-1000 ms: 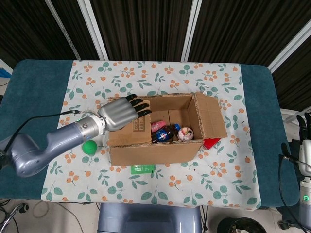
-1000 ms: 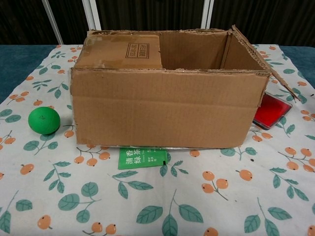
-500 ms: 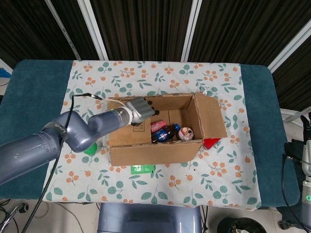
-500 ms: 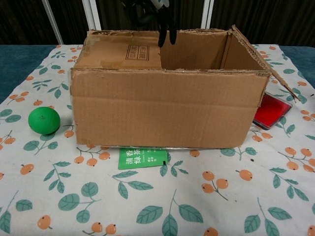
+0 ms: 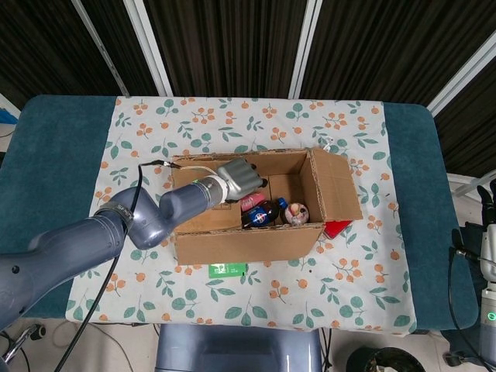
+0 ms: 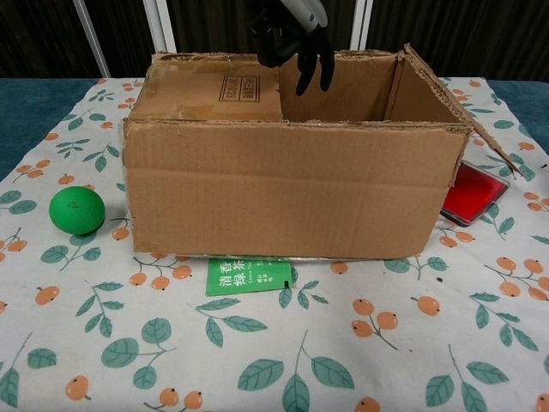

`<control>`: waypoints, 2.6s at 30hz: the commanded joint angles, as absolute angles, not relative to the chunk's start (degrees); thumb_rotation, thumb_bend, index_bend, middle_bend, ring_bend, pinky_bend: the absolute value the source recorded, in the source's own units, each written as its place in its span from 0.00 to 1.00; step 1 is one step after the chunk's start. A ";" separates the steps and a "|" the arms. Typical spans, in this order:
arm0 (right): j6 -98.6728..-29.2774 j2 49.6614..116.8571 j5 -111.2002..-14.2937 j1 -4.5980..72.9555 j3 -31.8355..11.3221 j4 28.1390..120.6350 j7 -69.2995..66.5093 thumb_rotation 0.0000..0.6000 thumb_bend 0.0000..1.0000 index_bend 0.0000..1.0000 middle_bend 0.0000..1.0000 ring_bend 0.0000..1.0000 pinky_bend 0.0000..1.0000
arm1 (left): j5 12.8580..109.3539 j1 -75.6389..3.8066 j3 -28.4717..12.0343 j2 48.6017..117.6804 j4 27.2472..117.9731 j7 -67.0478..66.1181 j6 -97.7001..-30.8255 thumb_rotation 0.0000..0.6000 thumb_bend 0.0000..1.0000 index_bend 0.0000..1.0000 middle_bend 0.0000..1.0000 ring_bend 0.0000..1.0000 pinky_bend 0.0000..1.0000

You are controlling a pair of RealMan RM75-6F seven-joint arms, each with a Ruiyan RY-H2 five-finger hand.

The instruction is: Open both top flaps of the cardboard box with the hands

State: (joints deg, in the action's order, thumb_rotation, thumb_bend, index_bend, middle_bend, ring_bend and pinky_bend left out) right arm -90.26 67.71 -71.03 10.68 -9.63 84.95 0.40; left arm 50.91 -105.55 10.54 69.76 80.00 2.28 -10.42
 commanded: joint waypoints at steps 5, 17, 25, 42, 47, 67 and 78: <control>-89.73 67.70 -71.27 10.34 -10.26 85.04 0.41 1.00 0.40 0.09 0.02 0.06 0.24 | 49.53 -106.63 12.50 70.24 81.03 1.57 -11.57 1.00 1.00 0.26 0.38 0.22 0.31; -88.82 67.77 -71.40 9.86 -10.98 85.14 0.22 1.00 0.40 0.09 0.02 0.06 0.24 | 47.74 -107.07 13.02 70.22 81.72 1.02 -13.76 1.00 1.00 0.34 0.52 0.33 0.40; -88.38 67.66 -71.35 9.55 -11.67 85.43 -0.06 1.00 0.41 0.09 0.02 0.06 0.24 | 46.94 -107.25 13.11 70.75 81.88 0.62 -13.74 1.00 1.00 0.37 0.56 0.36 0.42; -87.43 67.68 -71.19 9.18 -12.92 86.05 -0.20 1.00 0.41 0.09 0.02 0.06 0.24 | 45.40 -107.48 12.69 62.73 87.07 1.08 -14.79 1.00 1.00 0.40 0.59 0.39 0.44; -87.28 67.84 -71.43 9.08 -13.09 85.98 -0.29 1.00 0.42 0.09 0.02 0.06 0.24 | 45.62 -107.30 12.51 59.13 89.22 0.87 -15.10 1.00 1.00 0.40 0.59 0.39 0.44; -86.13 68.07 -71.22 8.64 -13.65 86.33 -0.75 1.00 0.42 0.09 0.02 0.06 0.24 | 48.31 -105.74 10.13 44.98 99.81 0.19 -13.55 1.00 1.00 0.40 0.60 0.39 0.45; -86.06 68.18 -71.85 8.49 -13.69 86.73 -0.76 1.00 0.43 0.09 0.02 0.06 0.24 | 51.27 -102.51 9.31 37.22 106.36 -0.59 -12.36 1.00 1.00 0.40 0.60 0.40 0.45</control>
